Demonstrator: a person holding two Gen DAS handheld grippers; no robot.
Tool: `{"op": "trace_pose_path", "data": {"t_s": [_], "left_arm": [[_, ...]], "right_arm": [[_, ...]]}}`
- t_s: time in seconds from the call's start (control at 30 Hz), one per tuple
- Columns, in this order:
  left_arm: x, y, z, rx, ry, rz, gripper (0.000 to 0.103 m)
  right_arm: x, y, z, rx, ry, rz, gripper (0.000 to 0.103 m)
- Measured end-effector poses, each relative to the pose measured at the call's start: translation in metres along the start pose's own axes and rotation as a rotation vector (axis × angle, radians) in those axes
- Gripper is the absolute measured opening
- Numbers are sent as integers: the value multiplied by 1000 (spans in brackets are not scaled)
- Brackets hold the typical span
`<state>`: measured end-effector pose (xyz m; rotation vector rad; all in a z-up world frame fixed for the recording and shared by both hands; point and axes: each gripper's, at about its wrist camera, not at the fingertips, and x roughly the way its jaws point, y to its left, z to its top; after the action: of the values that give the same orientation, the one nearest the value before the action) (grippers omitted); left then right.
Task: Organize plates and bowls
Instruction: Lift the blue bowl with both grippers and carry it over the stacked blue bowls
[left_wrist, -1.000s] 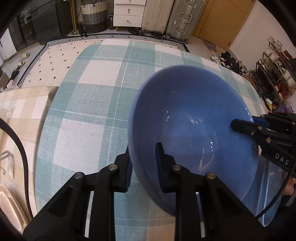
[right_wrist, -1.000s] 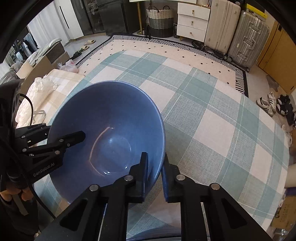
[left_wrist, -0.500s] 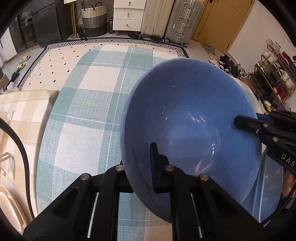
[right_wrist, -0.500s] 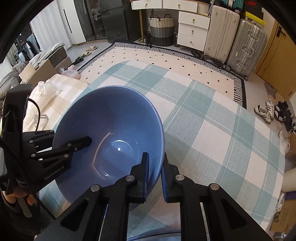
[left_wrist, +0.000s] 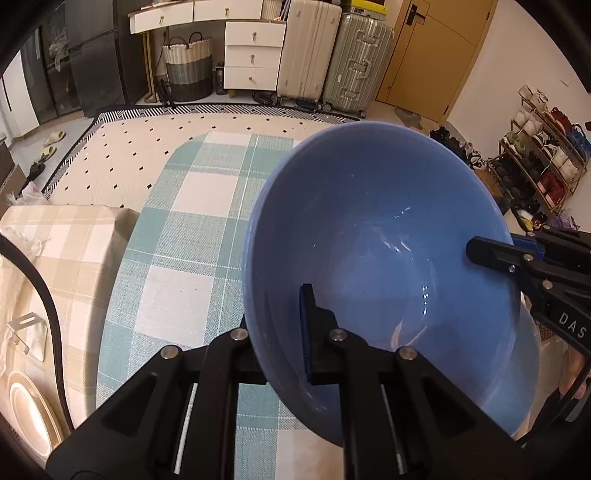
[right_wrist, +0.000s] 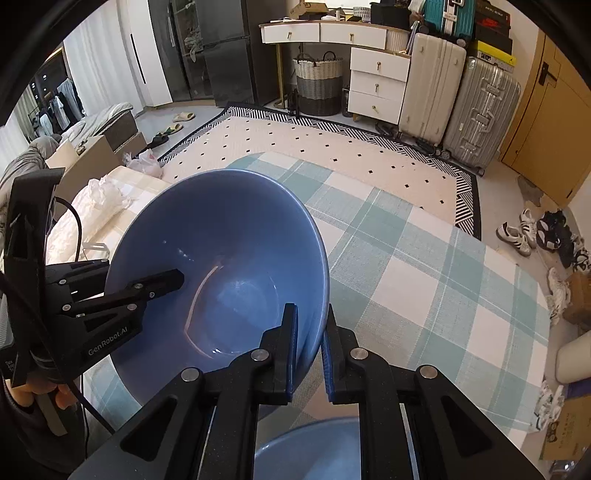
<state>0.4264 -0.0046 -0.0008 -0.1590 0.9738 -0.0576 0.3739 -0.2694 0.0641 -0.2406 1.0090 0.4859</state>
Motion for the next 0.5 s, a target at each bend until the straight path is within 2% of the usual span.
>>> {"op": "trace_pose_path", "data": {"t_s": [0.5], "left_arm": [[-61, -40, -15, 67, -45, 10, 8]], "right_arm": [[-67, 8, -24, 22, -69, -18, 12]]}}
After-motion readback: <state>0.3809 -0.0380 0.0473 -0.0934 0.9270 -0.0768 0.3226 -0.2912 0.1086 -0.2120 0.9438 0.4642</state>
